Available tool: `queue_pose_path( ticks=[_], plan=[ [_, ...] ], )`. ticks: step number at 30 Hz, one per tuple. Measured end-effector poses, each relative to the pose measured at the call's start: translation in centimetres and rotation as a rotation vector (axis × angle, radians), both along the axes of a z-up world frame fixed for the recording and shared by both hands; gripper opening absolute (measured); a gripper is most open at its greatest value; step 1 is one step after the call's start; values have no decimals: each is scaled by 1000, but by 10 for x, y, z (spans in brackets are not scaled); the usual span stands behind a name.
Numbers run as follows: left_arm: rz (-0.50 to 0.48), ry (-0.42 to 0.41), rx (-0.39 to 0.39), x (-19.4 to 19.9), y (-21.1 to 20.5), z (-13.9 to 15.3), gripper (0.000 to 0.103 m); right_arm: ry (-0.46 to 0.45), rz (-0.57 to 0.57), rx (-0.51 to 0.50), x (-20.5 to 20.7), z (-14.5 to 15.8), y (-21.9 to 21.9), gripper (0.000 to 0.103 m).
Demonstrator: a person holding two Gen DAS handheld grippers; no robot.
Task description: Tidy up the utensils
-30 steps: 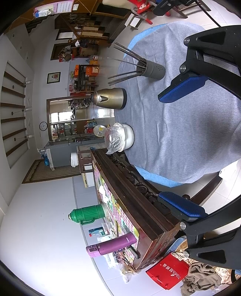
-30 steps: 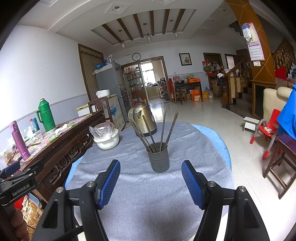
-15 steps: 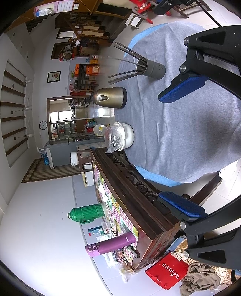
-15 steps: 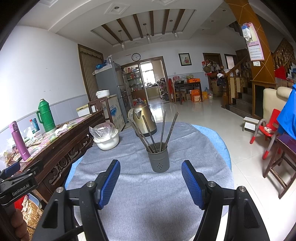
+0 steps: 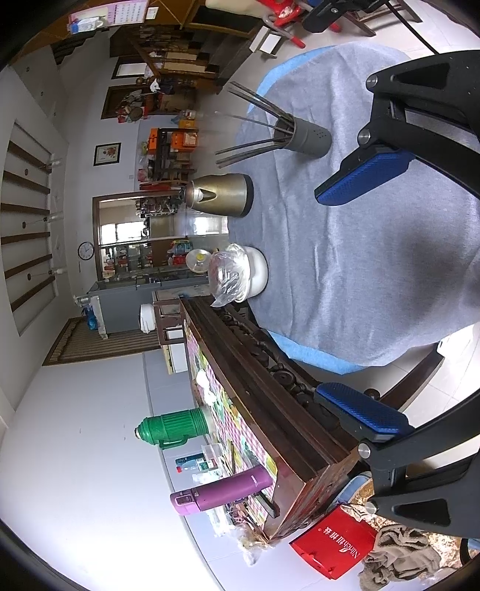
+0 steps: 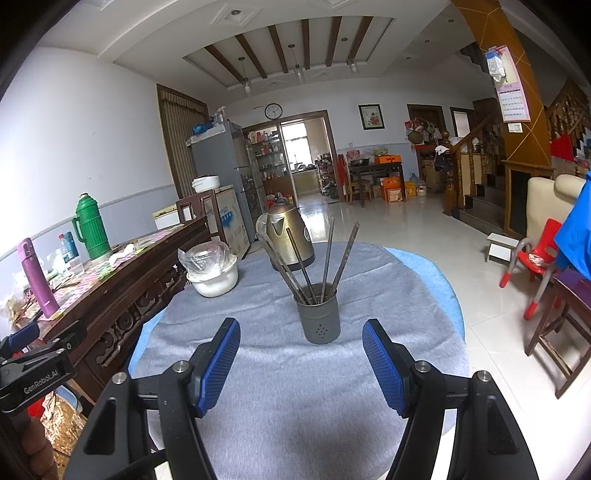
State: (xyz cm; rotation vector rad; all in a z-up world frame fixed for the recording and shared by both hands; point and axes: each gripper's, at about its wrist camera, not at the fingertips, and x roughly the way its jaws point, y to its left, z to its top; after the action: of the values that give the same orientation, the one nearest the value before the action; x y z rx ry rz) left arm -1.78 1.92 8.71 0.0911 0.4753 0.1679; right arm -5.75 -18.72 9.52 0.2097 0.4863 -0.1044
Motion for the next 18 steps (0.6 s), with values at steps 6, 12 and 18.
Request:
queue_pose_path(
  ticks=[6,12,18],
  plan=[
    [5,9,-2,10,0,3,97,-4,-8,-3,15,5,-6,72],
    [37,21,-20,25,7,6,97,4,5,1,37,8,-7,72],
    [49,33,-24,41,10,2,97,19,19,6,55,3,-7,72]
  ],
)
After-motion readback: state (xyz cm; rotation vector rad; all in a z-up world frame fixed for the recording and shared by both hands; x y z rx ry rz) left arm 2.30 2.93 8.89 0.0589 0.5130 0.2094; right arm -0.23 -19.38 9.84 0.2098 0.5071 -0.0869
